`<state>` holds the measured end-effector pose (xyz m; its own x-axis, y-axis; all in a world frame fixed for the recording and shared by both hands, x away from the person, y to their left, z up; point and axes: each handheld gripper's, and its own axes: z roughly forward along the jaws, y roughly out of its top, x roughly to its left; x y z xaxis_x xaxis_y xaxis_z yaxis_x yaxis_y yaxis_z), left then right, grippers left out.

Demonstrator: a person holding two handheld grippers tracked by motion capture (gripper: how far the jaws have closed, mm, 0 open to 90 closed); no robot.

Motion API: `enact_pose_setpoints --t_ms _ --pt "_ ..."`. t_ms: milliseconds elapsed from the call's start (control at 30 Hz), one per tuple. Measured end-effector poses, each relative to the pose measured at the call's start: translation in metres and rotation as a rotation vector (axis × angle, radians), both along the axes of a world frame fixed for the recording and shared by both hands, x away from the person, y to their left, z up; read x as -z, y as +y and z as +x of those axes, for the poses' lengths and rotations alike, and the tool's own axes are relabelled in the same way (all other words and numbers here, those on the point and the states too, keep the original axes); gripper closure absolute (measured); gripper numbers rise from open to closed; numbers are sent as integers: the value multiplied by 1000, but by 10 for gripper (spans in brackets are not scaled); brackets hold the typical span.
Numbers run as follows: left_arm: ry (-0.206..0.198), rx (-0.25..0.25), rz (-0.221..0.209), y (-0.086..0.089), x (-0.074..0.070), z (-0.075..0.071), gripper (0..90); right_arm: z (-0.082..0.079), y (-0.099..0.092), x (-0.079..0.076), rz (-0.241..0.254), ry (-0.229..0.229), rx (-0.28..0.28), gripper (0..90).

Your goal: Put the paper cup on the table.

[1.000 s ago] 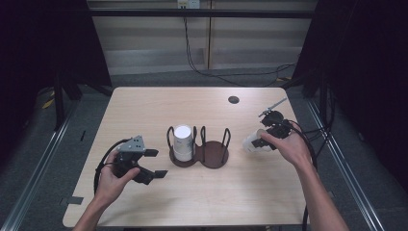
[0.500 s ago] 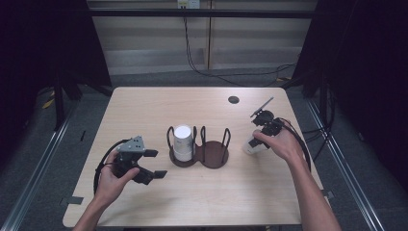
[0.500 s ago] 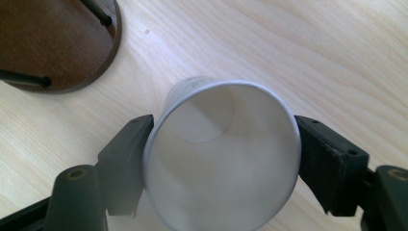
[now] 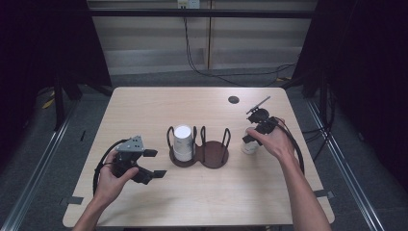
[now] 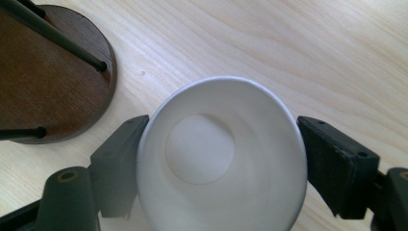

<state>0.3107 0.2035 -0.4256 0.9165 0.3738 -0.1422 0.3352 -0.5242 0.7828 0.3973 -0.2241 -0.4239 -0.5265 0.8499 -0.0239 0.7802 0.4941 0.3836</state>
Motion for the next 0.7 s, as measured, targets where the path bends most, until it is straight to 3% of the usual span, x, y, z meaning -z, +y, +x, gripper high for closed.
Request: enact_pose_setpoints --t_ms 133,233,433,533,633,700 --pt "-7 -10 18 -2 2 -1 168 0 1 4 10 -8 -5 203" --pt "0 -9 10 -1 2 0 168 0 0 6 52 -1 6 186" --pt "3 -3 22 -2 4 -1 168 -2 -2 7 91 -30 34 156" --pt "3 -7 16 -2 4 -2 168 -1 -7 5 166 -41 62 145" --pt "-10 -12 -1 -4 4 -2 171 -1 -6 4 189 -29 71 143" --pt "0 -10 -18 -5 3 -2 175 -2 -5 3 177 -46 68 146"
